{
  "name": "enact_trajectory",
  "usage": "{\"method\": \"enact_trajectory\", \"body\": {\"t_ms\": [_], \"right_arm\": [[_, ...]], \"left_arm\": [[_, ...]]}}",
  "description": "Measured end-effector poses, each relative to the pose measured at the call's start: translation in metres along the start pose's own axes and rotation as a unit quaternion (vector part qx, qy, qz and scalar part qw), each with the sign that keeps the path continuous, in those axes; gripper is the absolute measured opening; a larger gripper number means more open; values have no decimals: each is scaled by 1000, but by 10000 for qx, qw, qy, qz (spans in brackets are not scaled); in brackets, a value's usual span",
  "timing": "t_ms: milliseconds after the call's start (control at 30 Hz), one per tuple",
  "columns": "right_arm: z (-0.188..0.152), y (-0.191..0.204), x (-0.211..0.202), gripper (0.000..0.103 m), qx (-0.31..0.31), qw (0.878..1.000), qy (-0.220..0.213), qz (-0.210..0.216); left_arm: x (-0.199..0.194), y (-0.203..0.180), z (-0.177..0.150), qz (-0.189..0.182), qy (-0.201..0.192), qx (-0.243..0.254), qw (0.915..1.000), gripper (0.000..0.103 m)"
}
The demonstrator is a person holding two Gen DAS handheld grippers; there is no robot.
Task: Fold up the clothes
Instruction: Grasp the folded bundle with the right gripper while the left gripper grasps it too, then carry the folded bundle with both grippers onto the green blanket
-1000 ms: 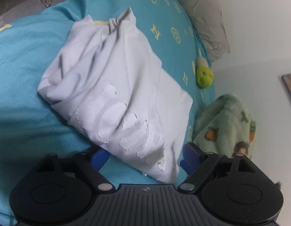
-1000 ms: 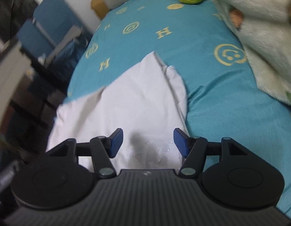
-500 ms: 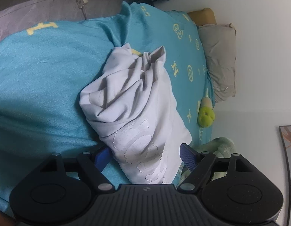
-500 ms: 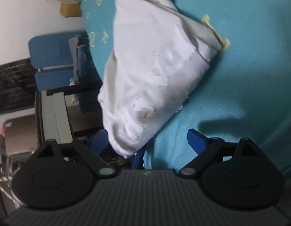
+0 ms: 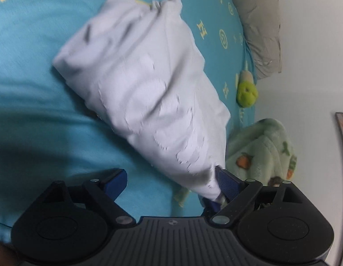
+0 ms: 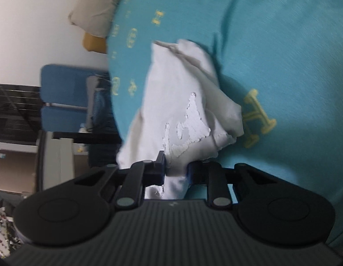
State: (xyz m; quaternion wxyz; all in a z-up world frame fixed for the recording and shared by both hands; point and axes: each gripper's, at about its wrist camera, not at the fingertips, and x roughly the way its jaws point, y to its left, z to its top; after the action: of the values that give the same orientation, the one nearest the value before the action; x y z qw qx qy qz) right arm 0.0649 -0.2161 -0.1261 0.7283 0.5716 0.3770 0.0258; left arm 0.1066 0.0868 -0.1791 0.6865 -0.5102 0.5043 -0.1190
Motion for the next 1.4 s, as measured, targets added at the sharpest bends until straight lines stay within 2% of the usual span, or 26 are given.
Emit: {"method": "enact_trajectory", "body": {"t_ms": [100, 133, 167, 267, 333, 367, 400, 567, 667, 733, 833, 900, 1000, 1133, 1333, 1400], "right_arm": [[7, 10, -8, 20, -40, 9992, -137, 371], [9, 11, -10, 19, -36, 9988, -164, 449], [10, 10, -10, 19, -15, 9988, -161, 466], [11, 6, -10, 19, 50, 9985, -153, 515], [12, 4, -10, 19, 93, 9983, -147, 549], [12, 3, -10, 19, 114, 9982, -144, 565], [13, 1, -10, 19, 136, 9981, -142, 582], [15, -5, -10, 19, 243, 9974, -128, 664], [16, -8, -10, 19, 304, 9972, -97, 675], [16, -10, -9, 20, 342, 9973, -59, 651], [15, -13, -7, 20, 375, 9976, -9, 584], [15, -14, -6, 20, 389, 9979, 23, 524], [16, -17, -2, 23, 369, 9988, 151, 296], [14, -28, 10, 48, 517, 9982, 292, 100], [12, -30, 23, 46, 460, 9986, 242, -104], [10, -23, 21, 35, 205, 9996, 144, -94]], "left_arm": [[3, -3, 8, -344, -299, -131, 9989, 90], [1, -4, 12, -480, -522, -235, 9972, 90], [-1, -5, 16, -617, -745, -339, 9947, 90], [-10, 7, 21, -887, -1028, -780, 9877, 86], [-13, 15, 21, -820, -1146, -1020, 9848, 71], [-15, 18, 21, -730, -1205, -1114, 9837, 67], [-15, 15, 20, -766, -1251, -1040, 9837, 64], [-18, 0, 18, -953, -1477, -649, 9823, 64], [-19, -9, 17, -1064, -1611, -414, 9803, 73], [2, -4, 21, -654, -1372, -738, 9856, 72], [16, 15, 25, -475, -1162, -1315, 9833, 67], [12, 16, 27, -512, -1265, -1387, 9809, 65], [9, 8, 26, -359, -1488, -1208, 9808, 58], [4, 7, 28, -322, -1622, -1125, 9798, 47], [-17, 8, 33, -307, -1741, -909, 9800, 39], [-24, 8, 35, -301, -1780, -837, 9800, 37]]}}
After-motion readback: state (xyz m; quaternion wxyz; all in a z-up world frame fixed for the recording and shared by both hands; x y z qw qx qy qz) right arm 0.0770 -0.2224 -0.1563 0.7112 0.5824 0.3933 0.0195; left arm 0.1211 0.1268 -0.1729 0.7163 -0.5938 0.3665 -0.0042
